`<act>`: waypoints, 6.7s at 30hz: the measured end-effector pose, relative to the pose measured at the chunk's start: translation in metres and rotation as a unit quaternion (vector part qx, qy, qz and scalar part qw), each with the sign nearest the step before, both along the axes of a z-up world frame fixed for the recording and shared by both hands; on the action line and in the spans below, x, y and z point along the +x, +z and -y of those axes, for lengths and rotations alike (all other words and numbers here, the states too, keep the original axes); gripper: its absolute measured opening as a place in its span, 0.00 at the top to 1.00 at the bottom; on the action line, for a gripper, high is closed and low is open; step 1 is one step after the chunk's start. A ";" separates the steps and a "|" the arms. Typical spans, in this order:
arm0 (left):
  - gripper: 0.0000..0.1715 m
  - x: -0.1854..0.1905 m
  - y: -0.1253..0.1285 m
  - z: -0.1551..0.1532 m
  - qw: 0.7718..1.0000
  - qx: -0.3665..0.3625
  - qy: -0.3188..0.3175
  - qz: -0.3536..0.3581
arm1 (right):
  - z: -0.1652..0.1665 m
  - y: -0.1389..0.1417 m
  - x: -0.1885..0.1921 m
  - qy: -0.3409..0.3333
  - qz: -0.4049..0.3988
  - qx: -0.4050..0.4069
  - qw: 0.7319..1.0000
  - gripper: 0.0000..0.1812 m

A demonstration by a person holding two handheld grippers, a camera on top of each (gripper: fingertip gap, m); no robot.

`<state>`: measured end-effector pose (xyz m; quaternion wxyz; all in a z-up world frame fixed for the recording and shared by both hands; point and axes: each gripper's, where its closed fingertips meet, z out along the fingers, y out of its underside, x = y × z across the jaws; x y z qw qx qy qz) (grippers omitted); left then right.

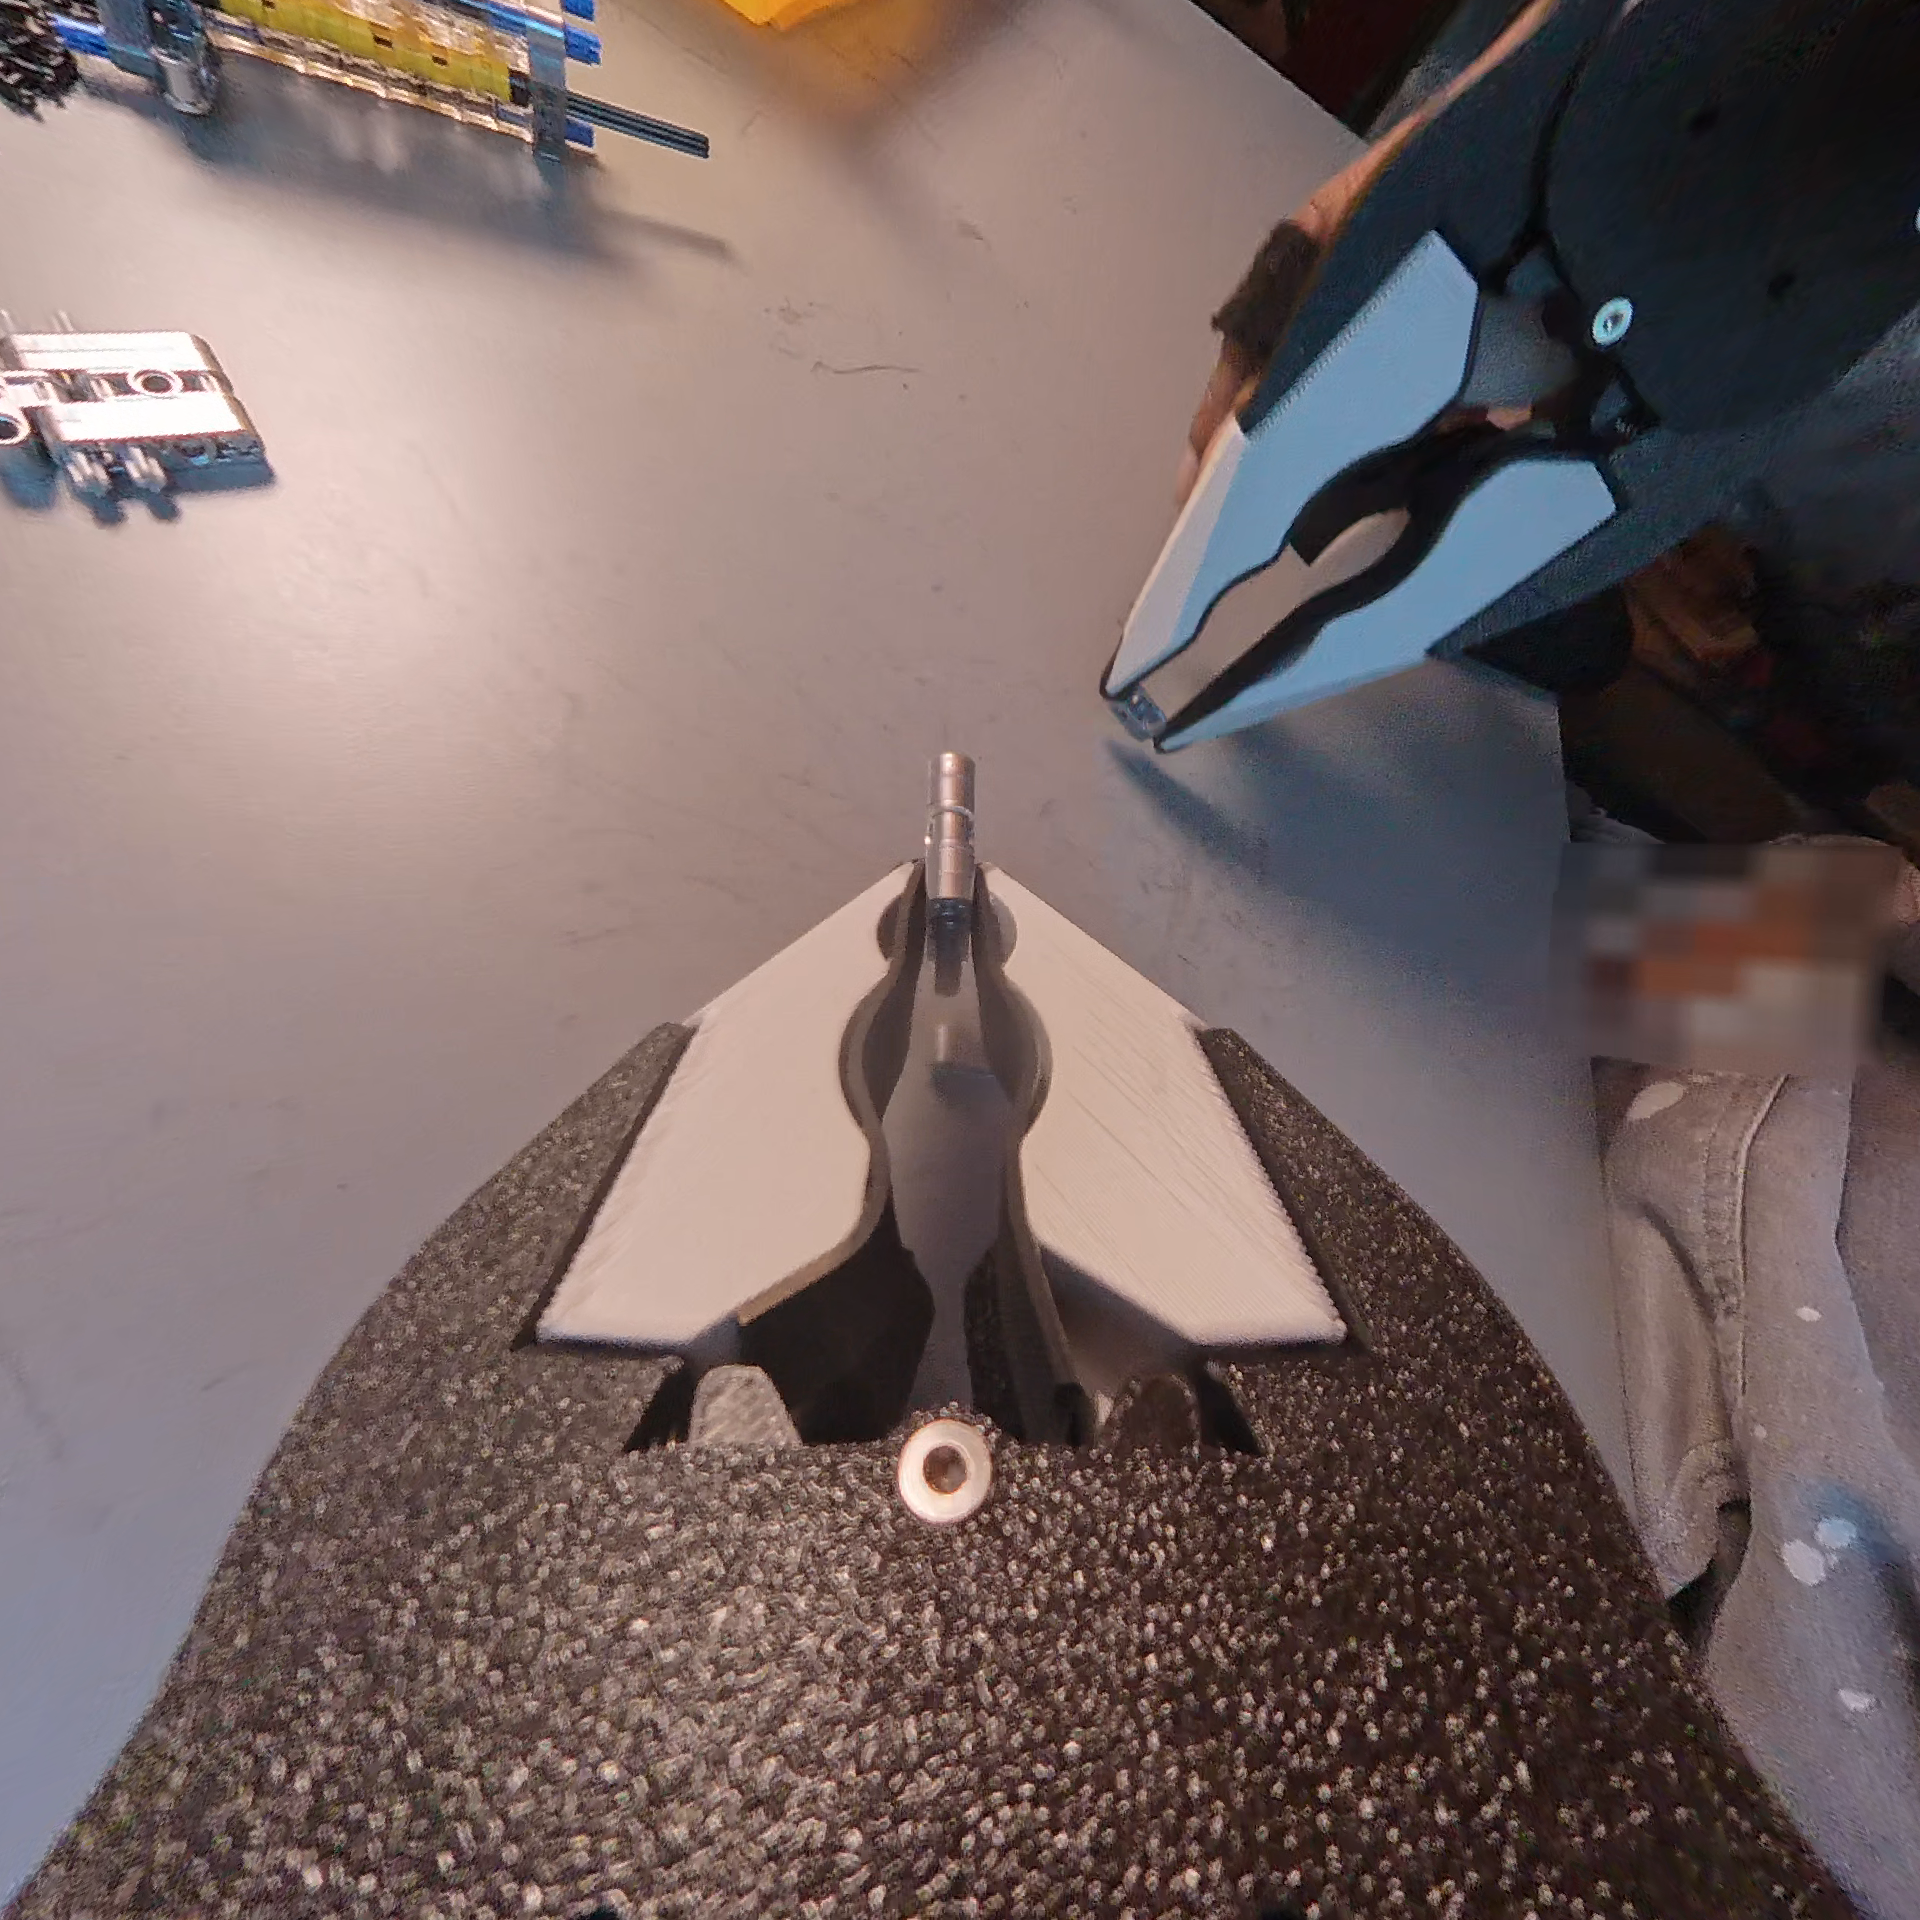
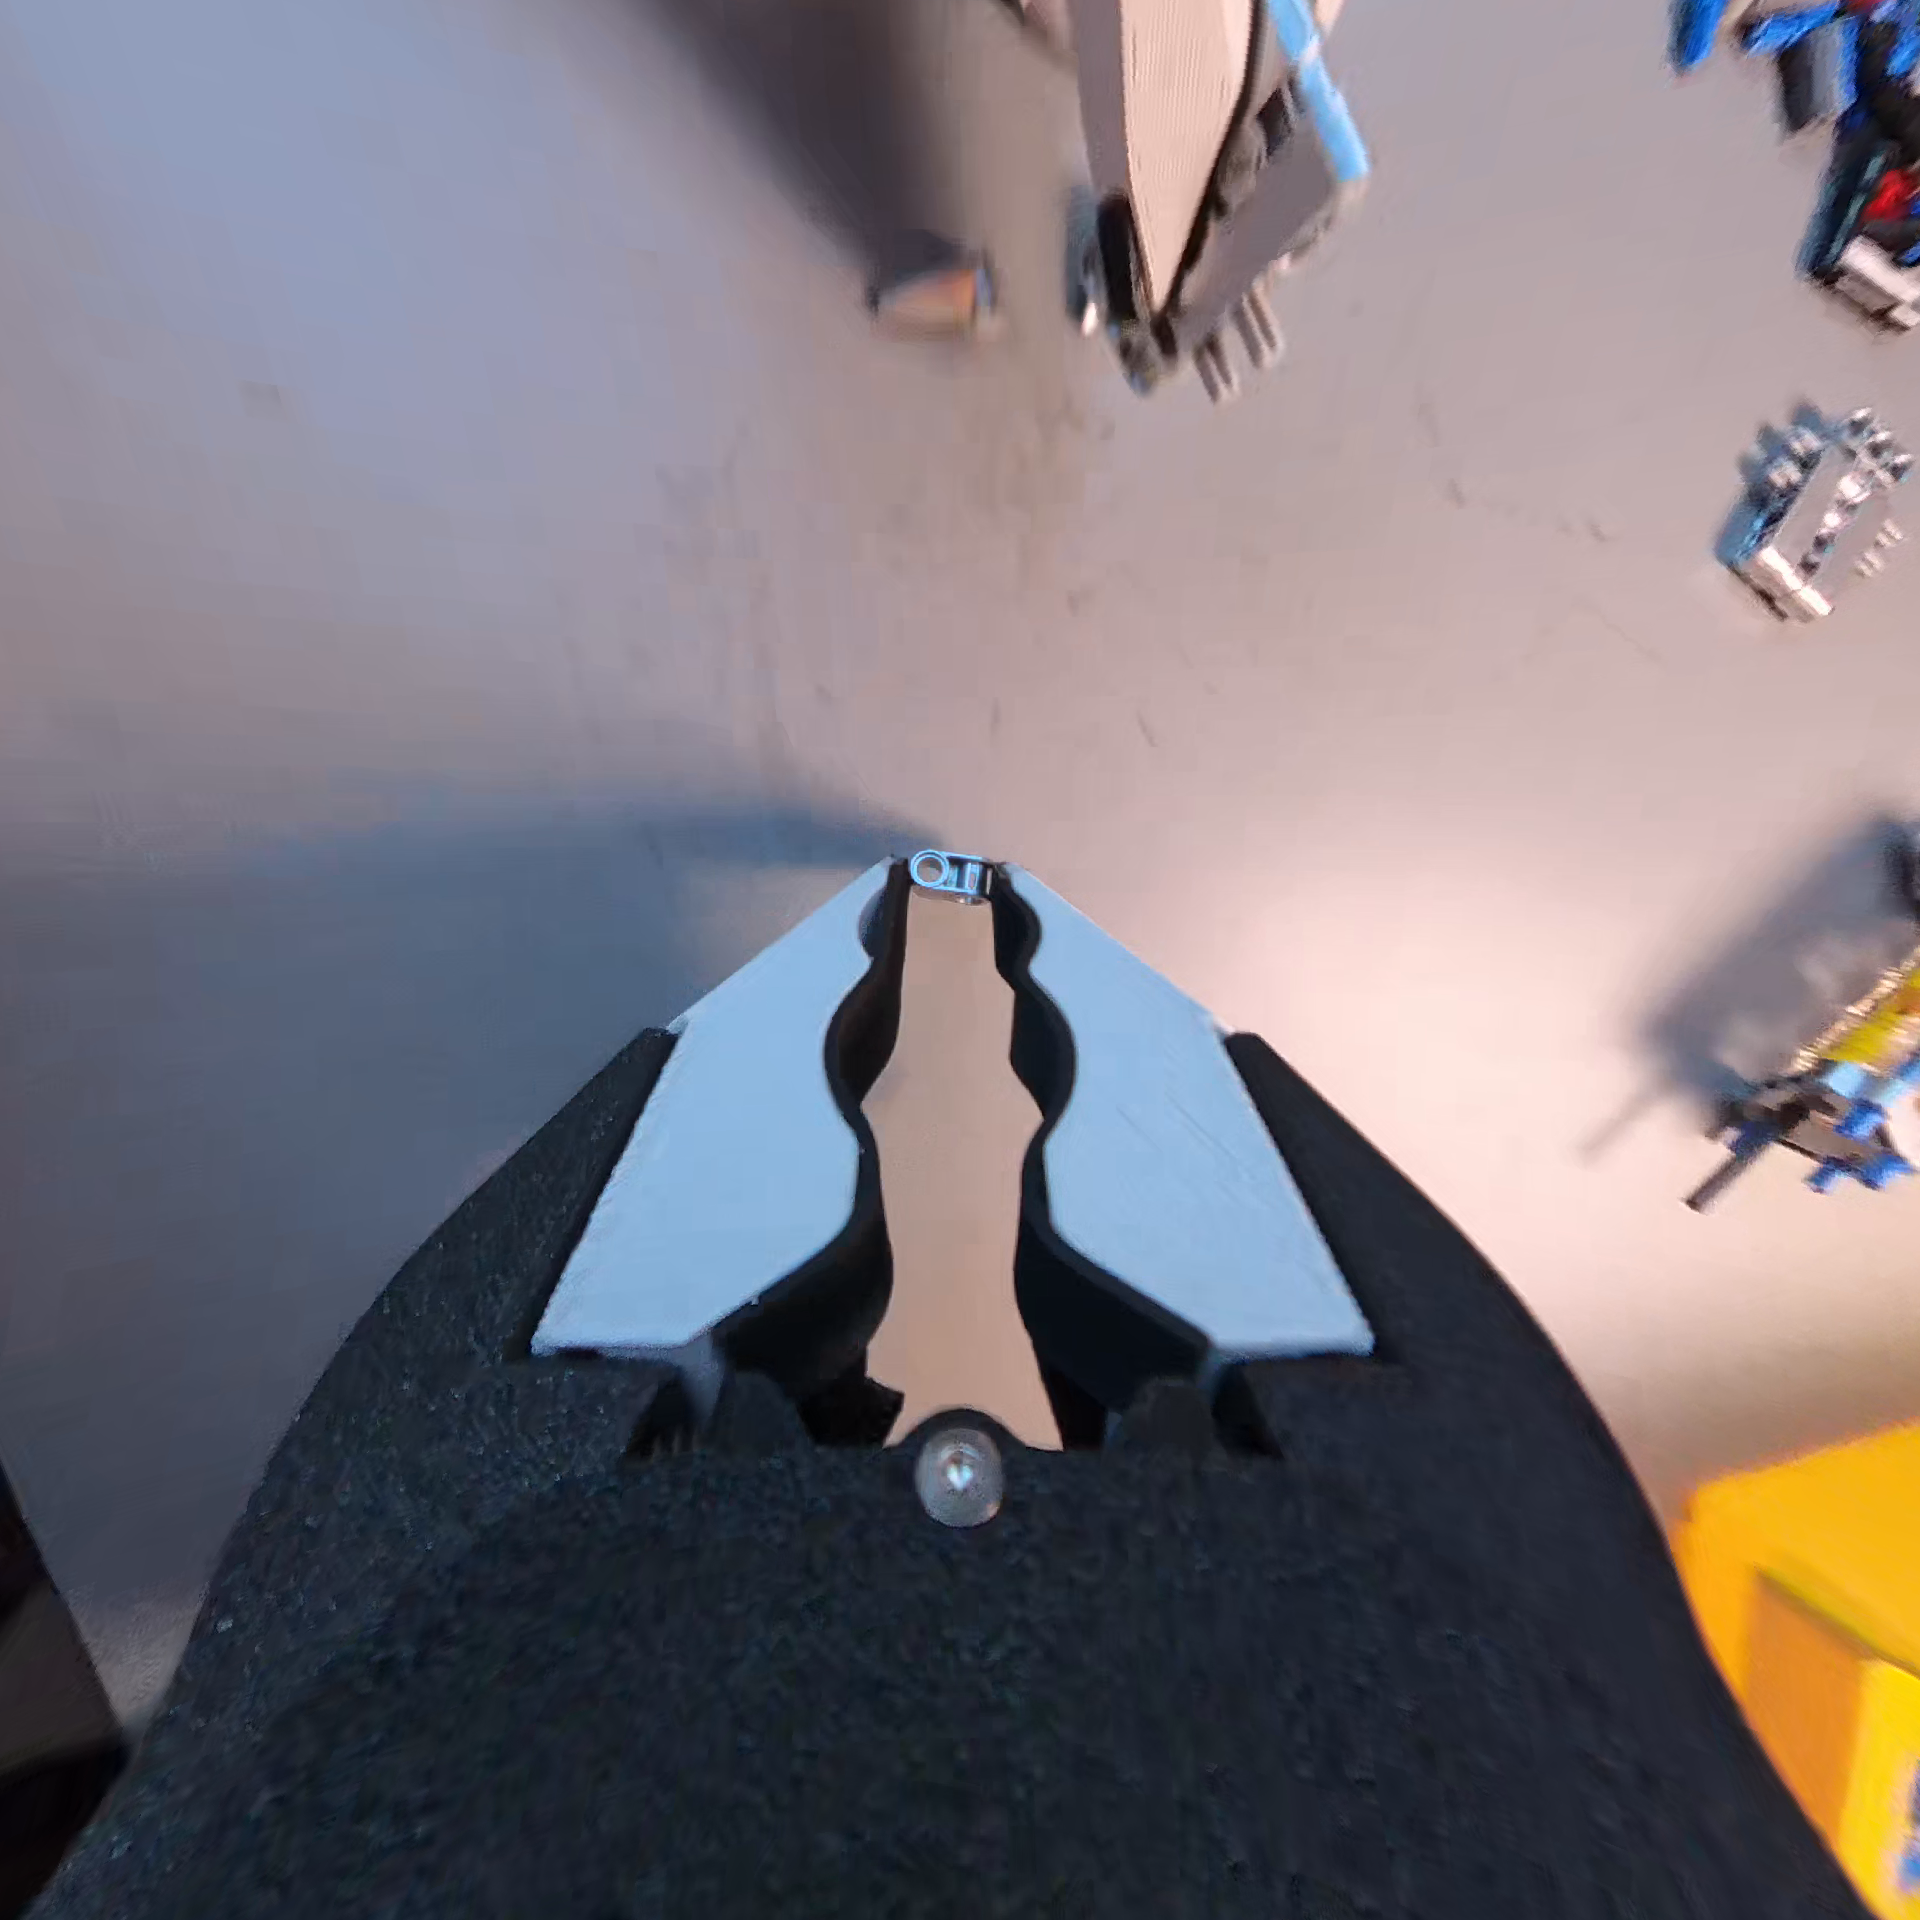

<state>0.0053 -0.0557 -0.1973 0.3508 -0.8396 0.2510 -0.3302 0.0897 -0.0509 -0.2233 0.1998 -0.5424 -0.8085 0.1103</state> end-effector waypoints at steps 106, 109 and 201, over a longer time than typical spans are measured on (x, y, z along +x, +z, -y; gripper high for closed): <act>0.97 0.064 -0.024 0.011 0.983 -0.082 -0.141 -0.082 | 0.004 0.002 -0.018 0.029 -0.157 -0.170 0.972 0.92; 0.97 0.065 -0.024 0.011 0.984 -0.081 -0.139 -0.081 | 0.004 0.003 -0.018 0.030 -0.158 -0.173 0.972 0.94; 0.97 0.023 -0.008 0.008 0.995 0.030 -0.036 -0.091 | 0.006 0.001 0.000 0.030 -0.041 -0.107 0.993 0.92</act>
